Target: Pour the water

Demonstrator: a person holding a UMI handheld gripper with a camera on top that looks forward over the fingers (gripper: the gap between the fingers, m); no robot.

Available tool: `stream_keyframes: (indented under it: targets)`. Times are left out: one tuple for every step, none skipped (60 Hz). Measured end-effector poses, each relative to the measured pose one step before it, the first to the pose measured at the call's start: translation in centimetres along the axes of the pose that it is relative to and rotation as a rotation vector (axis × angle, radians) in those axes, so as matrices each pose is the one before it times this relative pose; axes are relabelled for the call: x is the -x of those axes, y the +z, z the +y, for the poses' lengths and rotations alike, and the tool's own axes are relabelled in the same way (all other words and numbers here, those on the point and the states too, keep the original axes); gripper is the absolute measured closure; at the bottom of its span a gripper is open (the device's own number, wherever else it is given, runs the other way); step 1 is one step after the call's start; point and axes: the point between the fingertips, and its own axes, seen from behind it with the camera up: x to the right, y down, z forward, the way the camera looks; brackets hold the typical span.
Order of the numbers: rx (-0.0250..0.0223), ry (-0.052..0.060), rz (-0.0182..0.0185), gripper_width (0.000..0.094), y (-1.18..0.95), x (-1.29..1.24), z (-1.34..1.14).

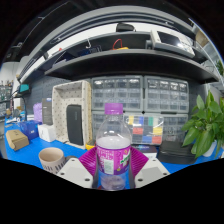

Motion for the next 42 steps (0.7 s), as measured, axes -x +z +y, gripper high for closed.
stream_keyframes:
  targets:
    - [0.00019, 0.0007, 0.00173, 0.0485, -0.034, -0.03, -0.014]
    - [-0.00061, 0.0007, 0.00105, 0.0475, -0.024, -0.022, -0.025]
    - [0.00081, 0.0001, 0.00017, 0.0466, -0.008, -0.004, 0.0]
    - [0.00164, -0.0006, 0.00012, 0.0457, -0.034, -0.013, -0.002]
    - [0.00255, -0.0006, 0.0005, 0.0448, -0.029, -0.02, -0.006]
    - [0.00439, 0.0005, 0.00158, 0.0441, -0.02, -0.064, 0.045]
    - [0.00765, 0.0015, 0.00161, 0.0429, -0.023, -0.035, 0.094]
    - [0.00865, 0.0035, 0.00532, 0.0372, -0.035, -0.134, 0.173]
    - [0.00774, 0.0048, 0.00583, 0.0334, -0.076, -0.15, 0.164]
    - [0.00627, 0.005, 0.00567, 0.0303, -0.059, -0.111, 0.147]
    - [0.00579, 0.0033, 0.00505, 0.0265, -0.111, -0.092, 0.096]
    - [0.00609, 0.0019, 0.00348, 0.0227, -0.374, -0.069, -0.011]
    - [0.00207, 0.0018, 0.00197, 0.0206, -0.177, -0.003, 0.013]
    - [0.0002, 0.0009, 0.00085, 0.0184, -0.197, 0.022, -0.005]
    - [-0.00138, 0.0002, -0.00009, 0.0193, -0.119, -0.039, 0.057]
    - [-0.00132, -0.0005, -0.00061, 0.0133, -0.251, 0.065, -0.01]
    - [-0.00086, -0.0017, 0.00064, 0.0122, -0.344, 0.033, 0.012]
    - [-0.00087, -0.0017, 0.00189, 0.0106, -0.405, 0.028, 0.04]
    - [0.00141, -0.0012, 0.00374, 0.0094, -0.628, 0.078, -0.014]
    - [0.00054, -0.002, 0.004, 0.0087, -0.445, 0.002, 0.063]
    - [0.00203, -0.002, 0.00354, 0.0083, -0.475, 0.006, 0.135]
    - [0.00248, -0.0015, 0.00391, 0.0083, -0.476, -0.017, 0.159]
    - [0.0029, -0.0007, 0.0057, 0.0081, -0.481, -0.003, 0.183]
    - [0.00314, -0.001, 0.00669, 0.0082, -0.515, -0.023, 0.222]
    - [0.00464, -0.0008, 0.00712, 0.0083, -0.395, -0.033, 0.252]
    - [0.00404, 0.0011, 0.00901, 0.0083, -0.739, 0.027, 0.223]
    - [0.00287, 0.001, 0.00981, 0.0083, -0.538, -0.068, 0.254]
    - [0.00323, 0.0005, 0.00967, 0.0083, -0.598, -0.031, 0.261]
    - [0.00322, -0.0007, 0.00962, 0.0084, -0.65, -0.04, 0.29]
    - [0.00169, -0.0007, 0.00964, 0.0084, -0.589, -0.056, 0.248]
    - [-0.00044, 0.0007, 0.01022, 0.0081, -0.593, -0.042, 0.211]
    - [0.00013, 0.0007, 0.00905, 0.0081, -0.614, -0.068, 0.219]
    - [-0.00046, 0.0012, 0.00945, 0.0079, -0.642, 0.084, 0.184]
    - [0.00095, -0.0001, 0.00858, 0.008, -0.556, 0.041, 0.207]
    - [0.00235, -0.0008, 0.00875, 0.0082, -0.577, 0.049, 0.24]
    - [0.0023, -0.0003, 0.00818, 0.0083, -0.581, 0.057, 0.237]
    - [0.00094, -0.0001, 0.00584, 0.0083, -0.65, -0.047, 0.199]
    - [0.0001, 0.0008, 0.00486, 0.0083, -0.631, 0.156, 0.068]
    - [-0.0001, 0.0013, 0.00355, 0.0084, -0.537, 0.121, 0.085]
    - [0.00044, 0.0011, 0.00364, 0.0083, -0.549, 0.164, 0.119]
    - [0.00081, 0.0015, 0.00467, 0.0084, -0.55, 0.114, 0.095]
    - [-0.00032, 0.0023, 0.00386, 0.0083, -0.634, 0.098, 0.1]
